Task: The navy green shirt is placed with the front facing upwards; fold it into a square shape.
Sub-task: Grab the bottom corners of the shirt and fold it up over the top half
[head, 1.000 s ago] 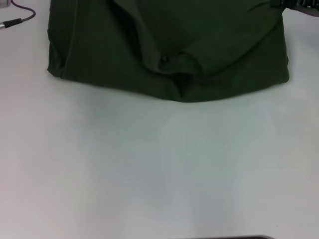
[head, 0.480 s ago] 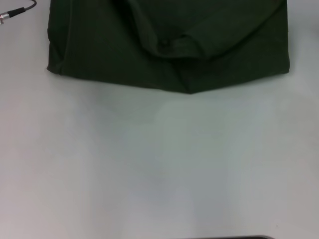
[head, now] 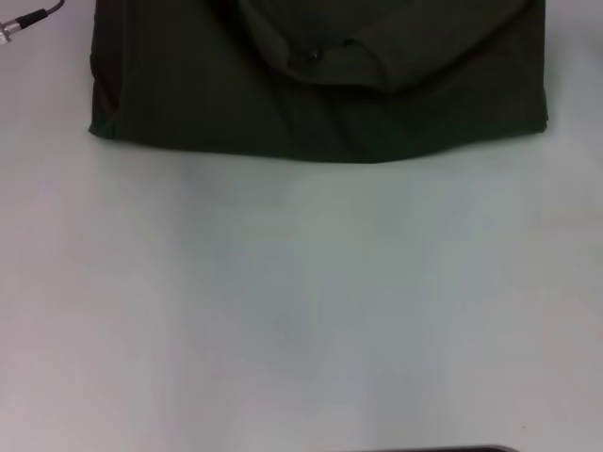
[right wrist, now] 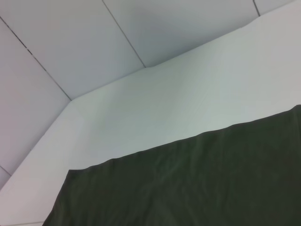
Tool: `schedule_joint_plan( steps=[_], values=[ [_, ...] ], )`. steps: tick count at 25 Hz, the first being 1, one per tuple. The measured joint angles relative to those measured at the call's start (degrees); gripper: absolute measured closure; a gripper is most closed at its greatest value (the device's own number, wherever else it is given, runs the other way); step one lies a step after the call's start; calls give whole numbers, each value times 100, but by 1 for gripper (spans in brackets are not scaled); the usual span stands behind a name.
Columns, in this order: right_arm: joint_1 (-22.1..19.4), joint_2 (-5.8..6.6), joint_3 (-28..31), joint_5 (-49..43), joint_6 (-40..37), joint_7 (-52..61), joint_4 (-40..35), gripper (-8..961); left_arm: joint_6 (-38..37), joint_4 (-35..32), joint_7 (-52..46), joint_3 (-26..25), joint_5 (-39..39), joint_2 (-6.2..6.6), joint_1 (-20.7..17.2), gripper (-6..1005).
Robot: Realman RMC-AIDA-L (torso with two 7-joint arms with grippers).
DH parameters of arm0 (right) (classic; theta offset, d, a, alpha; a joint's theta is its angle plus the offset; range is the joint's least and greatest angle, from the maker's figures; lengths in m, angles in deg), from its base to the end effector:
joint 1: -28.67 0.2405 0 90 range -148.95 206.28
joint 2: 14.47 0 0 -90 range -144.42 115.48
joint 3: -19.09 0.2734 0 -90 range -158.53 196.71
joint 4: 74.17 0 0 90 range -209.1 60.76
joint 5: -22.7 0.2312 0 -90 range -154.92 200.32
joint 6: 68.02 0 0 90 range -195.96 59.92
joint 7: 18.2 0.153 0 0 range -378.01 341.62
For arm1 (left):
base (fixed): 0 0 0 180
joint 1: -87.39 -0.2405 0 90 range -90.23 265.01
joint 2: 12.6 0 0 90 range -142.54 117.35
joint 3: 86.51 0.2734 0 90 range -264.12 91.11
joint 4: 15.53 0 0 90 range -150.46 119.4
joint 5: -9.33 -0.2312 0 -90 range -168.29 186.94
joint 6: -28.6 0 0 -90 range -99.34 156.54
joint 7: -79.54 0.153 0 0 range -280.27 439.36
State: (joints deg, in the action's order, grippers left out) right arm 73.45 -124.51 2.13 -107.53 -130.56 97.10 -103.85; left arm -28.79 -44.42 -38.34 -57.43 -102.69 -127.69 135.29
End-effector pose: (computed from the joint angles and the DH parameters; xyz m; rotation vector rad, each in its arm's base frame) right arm 0.3109 0.4783 0.0795 -1.9827 1.3407 0.6686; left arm -0.2407 0.5013 0.0321 -2.0012 -1.3740 -0.9219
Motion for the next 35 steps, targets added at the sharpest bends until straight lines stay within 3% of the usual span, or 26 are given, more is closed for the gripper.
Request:
schedule_joint_plan(
  steps=[17, 30, 35],
  values=[
    [46, -66, -327, 223, 636, -201, 237, 891, 780, 299, 584, 0, 385, -214, 15, 992],
    [19, -242, -372, 269, 804, -327, 289, 867, 1024, 332, 942, -23, 547, -506, -14, 991],
    [-10, -285, -372, 270, 842, -368, 302, 857, 1107, 382, 1105, -22, 740, -525, -30, 991]
  ],
)
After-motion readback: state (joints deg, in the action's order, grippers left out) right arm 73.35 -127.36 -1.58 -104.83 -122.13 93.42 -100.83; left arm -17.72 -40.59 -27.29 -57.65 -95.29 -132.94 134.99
